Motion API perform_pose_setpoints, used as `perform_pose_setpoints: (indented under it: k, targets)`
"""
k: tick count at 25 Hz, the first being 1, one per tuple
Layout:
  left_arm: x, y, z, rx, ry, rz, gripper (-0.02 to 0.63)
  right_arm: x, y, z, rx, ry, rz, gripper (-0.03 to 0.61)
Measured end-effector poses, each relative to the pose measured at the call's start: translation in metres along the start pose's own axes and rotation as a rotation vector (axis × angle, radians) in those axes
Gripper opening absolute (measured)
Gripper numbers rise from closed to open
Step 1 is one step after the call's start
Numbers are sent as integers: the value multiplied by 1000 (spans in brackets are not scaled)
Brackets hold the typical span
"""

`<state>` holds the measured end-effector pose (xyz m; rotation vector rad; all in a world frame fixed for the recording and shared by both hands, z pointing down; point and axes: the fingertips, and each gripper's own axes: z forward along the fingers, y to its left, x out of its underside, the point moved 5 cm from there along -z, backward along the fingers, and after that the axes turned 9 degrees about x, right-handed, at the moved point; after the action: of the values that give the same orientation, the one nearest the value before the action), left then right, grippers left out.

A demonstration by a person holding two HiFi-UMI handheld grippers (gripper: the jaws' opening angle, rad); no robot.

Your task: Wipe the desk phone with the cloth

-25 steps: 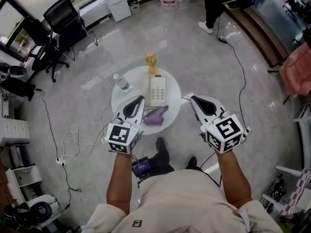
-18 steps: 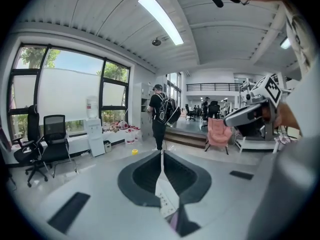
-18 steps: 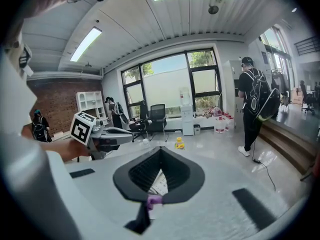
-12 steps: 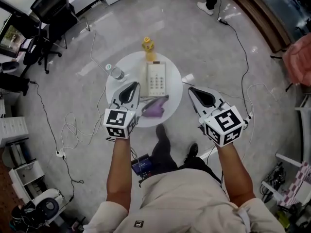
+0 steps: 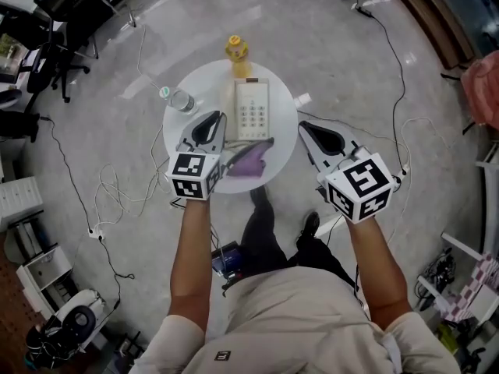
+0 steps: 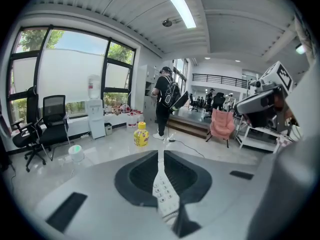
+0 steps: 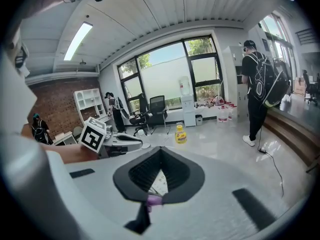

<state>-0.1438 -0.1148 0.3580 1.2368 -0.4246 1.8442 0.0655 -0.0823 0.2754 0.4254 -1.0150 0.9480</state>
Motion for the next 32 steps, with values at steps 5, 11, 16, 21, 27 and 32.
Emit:
perform_pose_setpoints:
  k: [5,11,16,21,27,32]
  targets:
    - [22,13,22,-9,45,-20,15,15,0,15,-9,31,14,-6]
    - [50,25,49,-23,104,-27,15,34,-4,28,-11,66,27,-6]
    - [71,35,66,-32,151,-40,17,42,-8,40,-10,83,33,-6]
    - [90,44,81,-40,189,-56,90,50,-9,52,-12,100,40,-6]
    - [110,57,96,-83,224,-60,176,62,-9,65,-14,124,45,-6]
    - [121,62,106,-116,239,-85,242,71,-9,71,-9,143,46,-6]
